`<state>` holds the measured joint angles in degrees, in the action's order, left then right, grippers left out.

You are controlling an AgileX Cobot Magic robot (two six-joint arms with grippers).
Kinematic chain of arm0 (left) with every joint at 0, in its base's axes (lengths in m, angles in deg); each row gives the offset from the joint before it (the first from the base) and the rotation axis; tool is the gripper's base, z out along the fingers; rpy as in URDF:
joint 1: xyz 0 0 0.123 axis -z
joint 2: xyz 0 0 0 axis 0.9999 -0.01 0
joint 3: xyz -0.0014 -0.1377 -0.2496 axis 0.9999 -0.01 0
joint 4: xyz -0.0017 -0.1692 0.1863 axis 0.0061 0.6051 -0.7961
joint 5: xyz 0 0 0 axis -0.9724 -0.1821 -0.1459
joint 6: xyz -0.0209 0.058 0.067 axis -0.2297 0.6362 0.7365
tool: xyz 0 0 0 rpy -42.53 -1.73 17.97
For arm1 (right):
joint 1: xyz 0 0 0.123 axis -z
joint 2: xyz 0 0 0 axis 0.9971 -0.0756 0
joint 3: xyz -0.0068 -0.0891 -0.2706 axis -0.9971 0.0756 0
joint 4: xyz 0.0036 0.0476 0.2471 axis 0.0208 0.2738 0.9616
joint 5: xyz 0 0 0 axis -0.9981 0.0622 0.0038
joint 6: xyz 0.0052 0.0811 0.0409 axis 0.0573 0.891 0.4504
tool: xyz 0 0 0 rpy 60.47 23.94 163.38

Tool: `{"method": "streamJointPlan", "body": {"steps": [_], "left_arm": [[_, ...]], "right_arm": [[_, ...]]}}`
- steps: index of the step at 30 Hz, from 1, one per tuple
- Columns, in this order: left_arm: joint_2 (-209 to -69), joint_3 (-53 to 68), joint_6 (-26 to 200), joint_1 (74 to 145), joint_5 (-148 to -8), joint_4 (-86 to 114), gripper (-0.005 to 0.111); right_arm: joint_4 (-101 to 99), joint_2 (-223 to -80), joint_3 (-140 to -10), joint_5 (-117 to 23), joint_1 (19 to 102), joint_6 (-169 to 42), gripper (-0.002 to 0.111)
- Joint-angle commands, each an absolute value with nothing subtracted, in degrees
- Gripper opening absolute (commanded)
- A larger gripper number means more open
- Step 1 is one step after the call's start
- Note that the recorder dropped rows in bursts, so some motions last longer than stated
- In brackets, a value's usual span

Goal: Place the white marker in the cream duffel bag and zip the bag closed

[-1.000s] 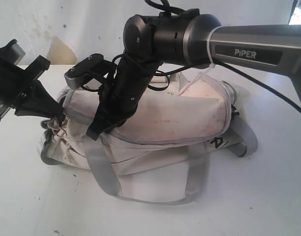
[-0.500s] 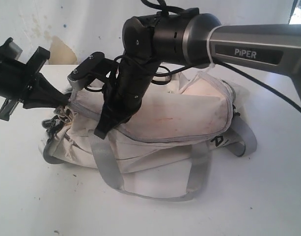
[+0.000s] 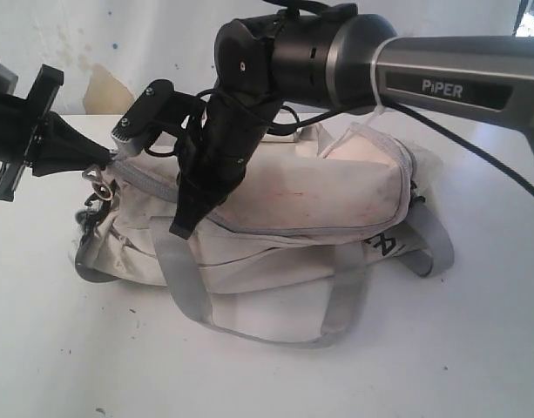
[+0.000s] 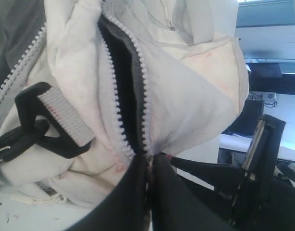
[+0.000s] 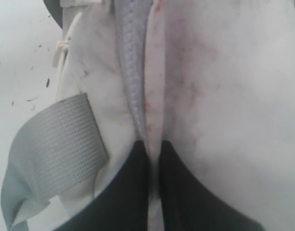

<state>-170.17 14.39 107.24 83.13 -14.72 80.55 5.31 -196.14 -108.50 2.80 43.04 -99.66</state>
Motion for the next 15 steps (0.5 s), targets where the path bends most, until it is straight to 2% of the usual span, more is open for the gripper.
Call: {"method": "streamJointPlan", "body": {"steps": [1, 15], "left_arm": [[-169.5, 15.5, 107.5, 80.4, -28.7, 84.1, 0.000], [-169.5, 15.5, 121.5, 80.4, -40.3, 83.7, 0.000]], "right_arm": [[-2.9, -196.6, -107.0, 13.5, 44.6, -102.3, 0.000], [-5.6, -196.6, -107.0, 16.7, 44.6, -105.9, 0.000]]}}
